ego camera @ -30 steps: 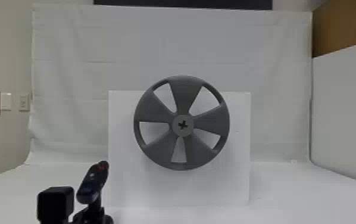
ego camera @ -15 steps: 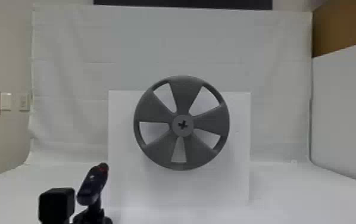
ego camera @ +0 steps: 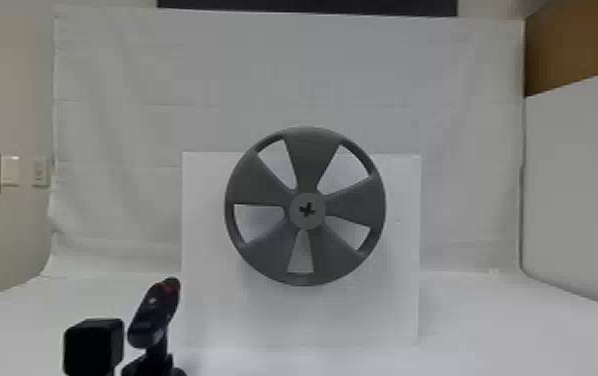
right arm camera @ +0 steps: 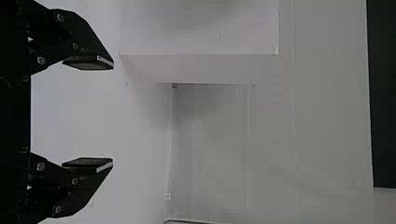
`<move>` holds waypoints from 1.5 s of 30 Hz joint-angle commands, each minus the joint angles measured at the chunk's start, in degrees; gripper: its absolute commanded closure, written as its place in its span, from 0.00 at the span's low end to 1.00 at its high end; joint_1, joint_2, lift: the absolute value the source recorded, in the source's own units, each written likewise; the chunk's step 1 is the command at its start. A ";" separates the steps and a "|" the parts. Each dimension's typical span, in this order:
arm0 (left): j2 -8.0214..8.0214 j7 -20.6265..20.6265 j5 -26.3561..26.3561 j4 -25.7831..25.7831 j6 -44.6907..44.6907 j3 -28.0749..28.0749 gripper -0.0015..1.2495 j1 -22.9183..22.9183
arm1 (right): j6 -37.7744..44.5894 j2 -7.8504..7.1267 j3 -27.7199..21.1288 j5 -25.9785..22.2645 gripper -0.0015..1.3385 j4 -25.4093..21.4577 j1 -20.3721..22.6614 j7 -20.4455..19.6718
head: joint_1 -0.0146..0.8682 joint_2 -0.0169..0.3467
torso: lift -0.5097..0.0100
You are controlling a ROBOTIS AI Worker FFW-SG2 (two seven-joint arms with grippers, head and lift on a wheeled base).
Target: Grasp the drill and bring into the middle of wheel
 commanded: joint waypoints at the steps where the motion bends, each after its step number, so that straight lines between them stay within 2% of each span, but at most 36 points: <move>1: 0.00 0.00 0.53 0.31 0.02 0.34 0.70 0.03 | 0.00 -0.16 0.22 0.00 0.39 0.07 -0.05 0.00 | 0.02 0.05 | 0.20; 5: 0.00 0.00 0.88 0.58 0.02 0.51 0.44 0.12 | 0.00 -0.25 0.39 0.00 0.39 0.16 -0.05 0.00 | 0.02 0.05 | 0.20; 12: 0.00 0.00 1.05 0.84 0.02 0.87 0.30 0.03 | 0.00 -0.25 0.74 0.00 0.39 0.42 -0.14 0.00 | 0.02 0.05 | 0.20; 14: 0.00 0.00 1.14 0.84 0.02 0.87 0.21 0.03 | 0.00 -0.34 0.74 0.00 0.39 0.42 -0.14 0.00 | 0.02 0.05 | 0.20; 17: 0.00 0.00 1.32 0.84 0.02 1.04 0.02 0.03 | 0.00 -0.43 0.83 0.00 0.39 0.42 -0.14 0.00 | 0.02 0.05 | 0.20; 21: 0.00 -0.17 1.76 0.84 0.02 1.48 0.00 0.03 | 0.00 -0.43 1.01 0.00 0.39 0.51 -0.14 0.00 | 0.02 0.05 | 0.20; 25: 0.00 -2.72 1.76 0.84 0.02 2.71 0.00 -0.06 | 0.00 -0.43 1.01 0.00 0.39 0.60 -0.14 0.00 | 0.02 0.05 | 0.20; 34: -0.09 -18.54 -1.50 1.02 0.02 7.99 0.03 -2.08 | 0.00 -0.43 1.01 -0.09 0.39 0.60 -0.05 0.00 | 0.02 0.05 | 0.20; 40: 0.00 -29.97 -3.34 3.57 0.02 12.56 0.05 -3.40 | 0.00 -0.43 0.83 -0.26 0.39 0.60 0.04 0.00 | 0.02 0.05 | 0.20; 43: 0.00 -37.35 -4.13 5.41 0.37 15.28 0.05 -4.54 | 0.00 -0.34 0.66 -0.44 0.39 0.60 0.12 0.00 | 0.02 0.05 | 0.20; 45: 0.00 -42.27 -6.68 6.20 1.42 16.69 0.05 -5.51 | 0.00 -0.43 0.48 -0.53 0.39 0.60 0.12 0.00 | 0.02 0.05 | 0.20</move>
